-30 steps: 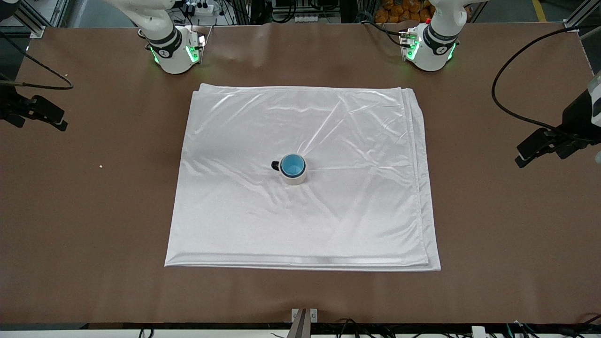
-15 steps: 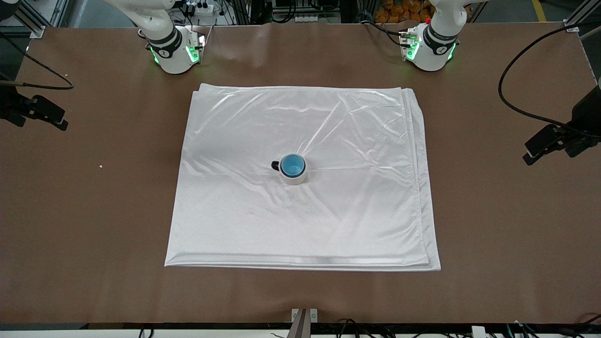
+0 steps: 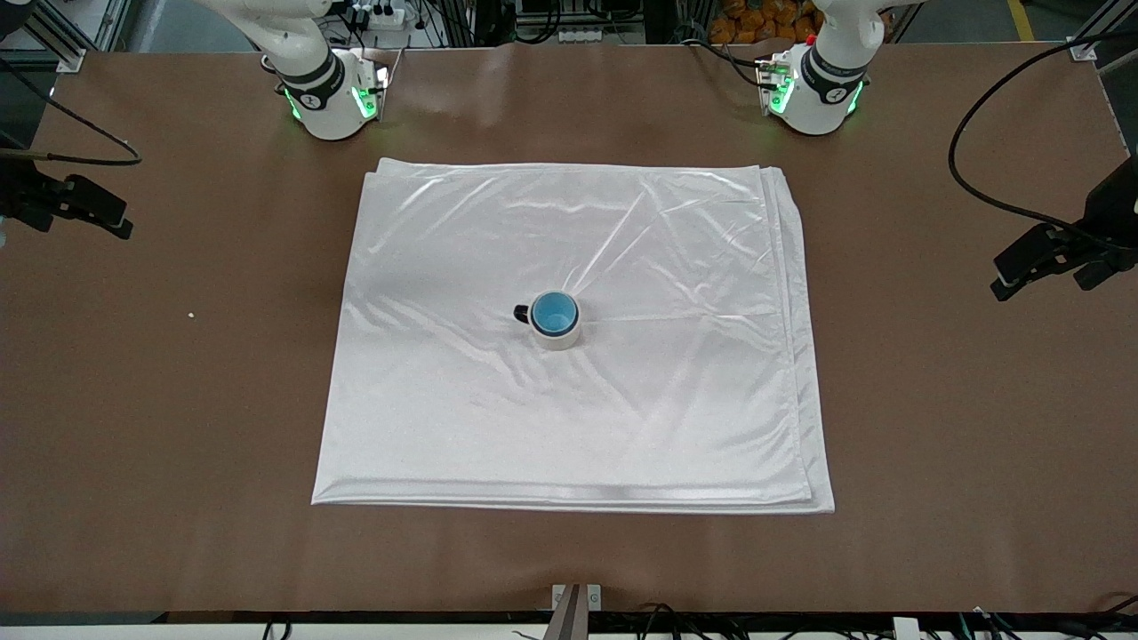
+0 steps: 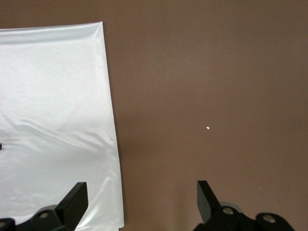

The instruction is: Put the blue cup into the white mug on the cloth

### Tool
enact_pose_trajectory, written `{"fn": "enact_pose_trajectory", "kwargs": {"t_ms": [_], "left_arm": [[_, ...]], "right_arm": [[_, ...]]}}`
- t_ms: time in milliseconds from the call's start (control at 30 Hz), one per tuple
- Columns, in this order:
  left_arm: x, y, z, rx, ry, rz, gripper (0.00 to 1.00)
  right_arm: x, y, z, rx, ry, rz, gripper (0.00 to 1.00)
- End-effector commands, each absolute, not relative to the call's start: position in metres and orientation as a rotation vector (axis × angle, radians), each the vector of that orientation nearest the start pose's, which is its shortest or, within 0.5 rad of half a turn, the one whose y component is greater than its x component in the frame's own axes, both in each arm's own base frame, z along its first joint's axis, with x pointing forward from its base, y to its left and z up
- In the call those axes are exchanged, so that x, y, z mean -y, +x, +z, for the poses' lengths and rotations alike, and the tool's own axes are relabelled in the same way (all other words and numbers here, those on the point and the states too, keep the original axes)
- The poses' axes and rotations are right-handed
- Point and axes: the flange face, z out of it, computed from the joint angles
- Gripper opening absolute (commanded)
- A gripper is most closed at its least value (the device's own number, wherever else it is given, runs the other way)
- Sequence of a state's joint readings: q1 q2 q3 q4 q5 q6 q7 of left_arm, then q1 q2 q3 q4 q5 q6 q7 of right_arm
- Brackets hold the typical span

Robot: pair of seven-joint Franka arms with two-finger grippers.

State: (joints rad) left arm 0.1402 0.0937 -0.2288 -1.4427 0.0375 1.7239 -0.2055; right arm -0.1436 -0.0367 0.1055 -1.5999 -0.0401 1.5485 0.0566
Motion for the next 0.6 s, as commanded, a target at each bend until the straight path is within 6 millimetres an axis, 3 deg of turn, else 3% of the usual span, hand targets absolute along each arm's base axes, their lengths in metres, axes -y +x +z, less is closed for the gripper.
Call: {"fn": "enact_pose_trajectory", "kwargs": {"t_ms": [0, 567], "left_arm": [[0.040, 0.591, 0.650, 0.134, -3.123, -0.290, 1.00], [0.041, 0.586, 0.638, 0.129, -3.127, -0.160, 1.00]], "right_arm": [[0.016, 0.552, 0.638, -0.150, -3.163, 0.033, 1.00], [0.016, 0.557, 0.638, -0.150, -3.158, 0.040, 1.00]]}}
